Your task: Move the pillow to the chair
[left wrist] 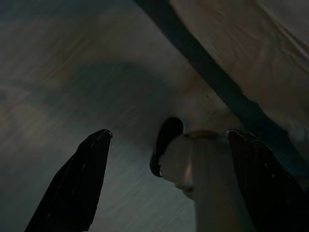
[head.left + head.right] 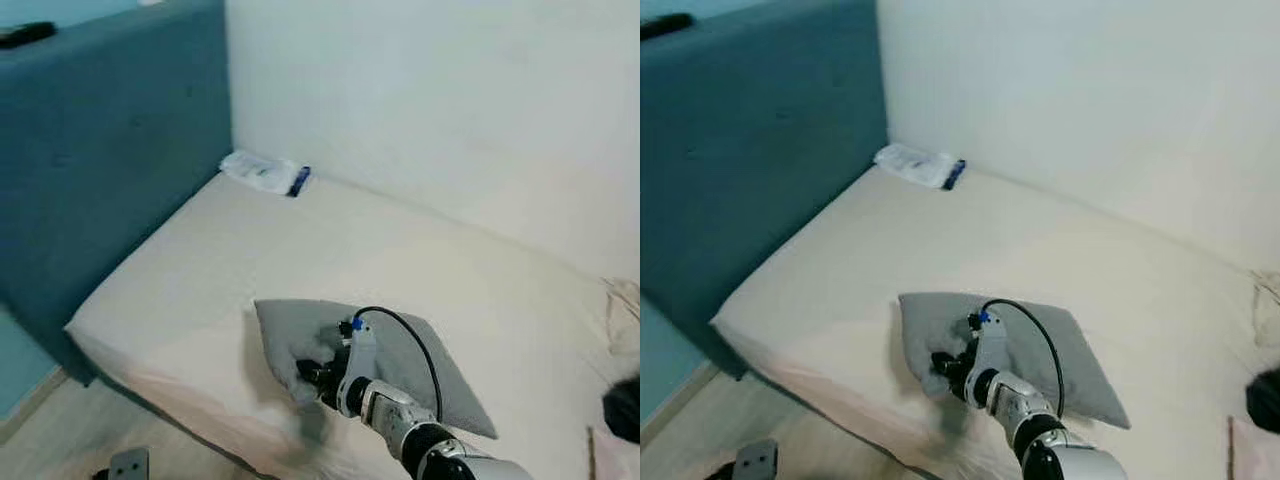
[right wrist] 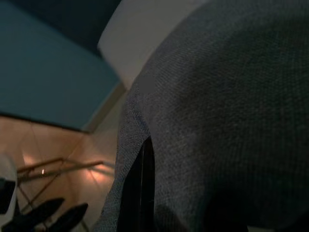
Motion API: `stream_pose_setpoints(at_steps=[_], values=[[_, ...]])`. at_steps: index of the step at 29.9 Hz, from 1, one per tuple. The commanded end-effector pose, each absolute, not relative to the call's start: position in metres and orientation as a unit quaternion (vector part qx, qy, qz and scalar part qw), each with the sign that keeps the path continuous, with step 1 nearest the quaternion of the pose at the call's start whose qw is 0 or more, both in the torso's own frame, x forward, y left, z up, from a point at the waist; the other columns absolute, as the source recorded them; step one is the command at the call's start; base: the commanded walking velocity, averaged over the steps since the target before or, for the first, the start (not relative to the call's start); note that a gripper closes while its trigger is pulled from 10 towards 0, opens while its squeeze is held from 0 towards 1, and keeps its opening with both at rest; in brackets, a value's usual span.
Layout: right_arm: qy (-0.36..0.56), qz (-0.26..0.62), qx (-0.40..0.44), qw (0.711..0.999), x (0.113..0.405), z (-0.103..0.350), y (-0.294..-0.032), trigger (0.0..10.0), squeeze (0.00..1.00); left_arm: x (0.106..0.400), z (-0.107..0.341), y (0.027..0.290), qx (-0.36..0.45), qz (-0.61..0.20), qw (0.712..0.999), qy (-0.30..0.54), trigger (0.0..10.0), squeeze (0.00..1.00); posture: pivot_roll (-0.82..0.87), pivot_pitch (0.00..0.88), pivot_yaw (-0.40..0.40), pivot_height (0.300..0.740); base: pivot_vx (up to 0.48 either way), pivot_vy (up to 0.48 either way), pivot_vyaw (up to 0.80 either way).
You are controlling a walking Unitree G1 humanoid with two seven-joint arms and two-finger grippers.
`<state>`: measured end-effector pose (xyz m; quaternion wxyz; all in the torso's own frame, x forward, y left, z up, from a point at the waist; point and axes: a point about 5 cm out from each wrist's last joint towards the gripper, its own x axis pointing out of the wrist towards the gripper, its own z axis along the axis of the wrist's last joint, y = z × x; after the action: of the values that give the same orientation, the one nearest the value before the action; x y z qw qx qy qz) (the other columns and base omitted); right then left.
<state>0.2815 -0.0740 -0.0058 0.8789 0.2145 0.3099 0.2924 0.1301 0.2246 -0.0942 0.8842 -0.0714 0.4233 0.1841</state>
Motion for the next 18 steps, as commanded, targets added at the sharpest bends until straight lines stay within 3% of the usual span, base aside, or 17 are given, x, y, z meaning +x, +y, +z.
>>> stream_pose_setpoints(at_steps=[1,8,10,16,17,18], values=[[0.298,0.317,0.207,0.876,0.283,-0.002,-0.070,10.0,0.00,0.135,-0.094,0.218,-0.079,0.181,0.885,0.422,10.0,0.00,0.16,0.037,-0.143,0.740,0.000,0.000,0.77],[0.299,0.365,0.181,0.863,0.280,0.000,-0.060,10.0,0.00,0.145,-0.091,0.214,-0.083,0.171,0.892,0.411,10.0,0.00,0.16,0.032,-0.149,0.740,0.000,0.000,0.77],[0.317,0.418,0.124,0.842,0.269,-0.007,-0.052,10.0,0.00,0.145,-0.092,0.211,-0.077,0.165,0.891,0.415,10.0,0.00,0.16,0.031,-0.146,0.740,0.000,0.000,0.77],[0.360,0.456,0.068,0.811,0.244,-0.026,-0.050,10.0,0.00,0.132,-0.098,0.207,-0.072,0.156,0.881,0.441,10.0,0.00,0.16,0.032,-0.139,0.740,0.000,0.000,0.77],[0.388,0.485,0.036,0.783,0.225,-0.038,-0.050,10.0,0.00,0.124,-0.101,0.204,-0.074,0.150,0.875,0.454,10.0,0.00,0.16,0.034,-0.142,0.740,0.000,0.000,0.77],[0.388,0.485,0.036,0.783,0.225,-0.038,-0.050,10.0,0.00,0.124,-0.101,0.204,-0.074,0.150,0.875,0.454,10.0,0.00,0.16,0.034,-0.142,0.740,0.000,0.000,0.77]])
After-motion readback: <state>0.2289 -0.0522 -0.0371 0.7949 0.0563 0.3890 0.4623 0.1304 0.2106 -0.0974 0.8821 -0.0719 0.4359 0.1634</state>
